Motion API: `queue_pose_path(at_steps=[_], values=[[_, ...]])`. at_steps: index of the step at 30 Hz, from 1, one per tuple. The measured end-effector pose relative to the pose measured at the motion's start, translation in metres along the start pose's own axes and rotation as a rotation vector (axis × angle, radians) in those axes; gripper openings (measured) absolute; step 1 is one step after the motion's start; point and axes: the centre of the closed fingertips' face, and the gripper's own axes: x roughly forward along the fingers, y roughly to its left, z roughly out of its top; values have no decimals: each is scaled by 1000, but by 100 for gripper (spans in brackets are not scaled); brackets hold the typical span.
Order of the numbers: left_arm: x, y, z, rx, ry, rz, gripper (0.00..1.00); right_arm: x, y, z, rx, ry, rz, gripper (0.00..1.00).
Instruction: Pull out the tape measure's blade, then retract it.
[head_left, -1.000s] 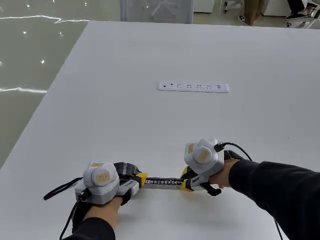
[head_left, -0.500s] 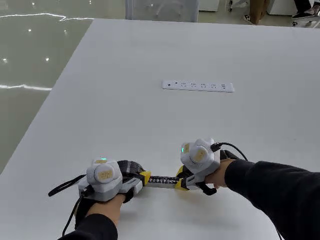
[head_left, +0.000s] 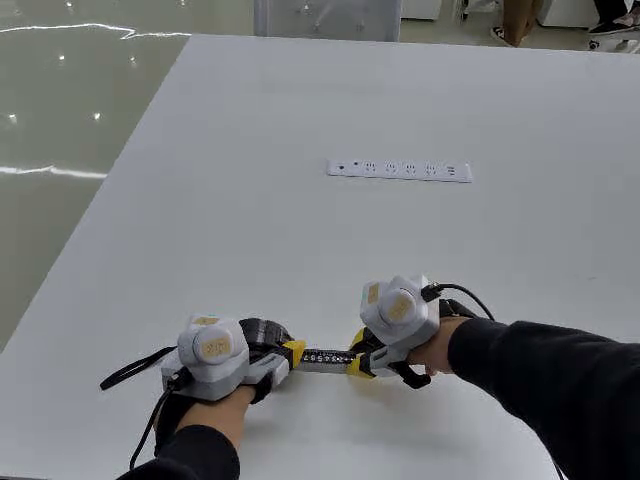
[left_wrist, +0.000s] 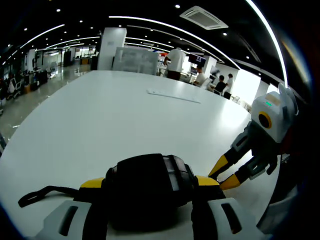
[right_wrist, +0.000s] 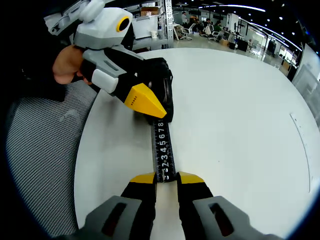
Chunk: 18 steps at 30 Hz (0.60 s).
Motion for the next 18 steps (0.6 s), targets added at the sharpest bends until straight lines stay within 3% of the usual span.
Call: queue_pose_path(at_steps=[18], values=[[0, 0, 0, -4, 3, -3, 64, 8, 3, 12, 1, -29, 5, 12]])
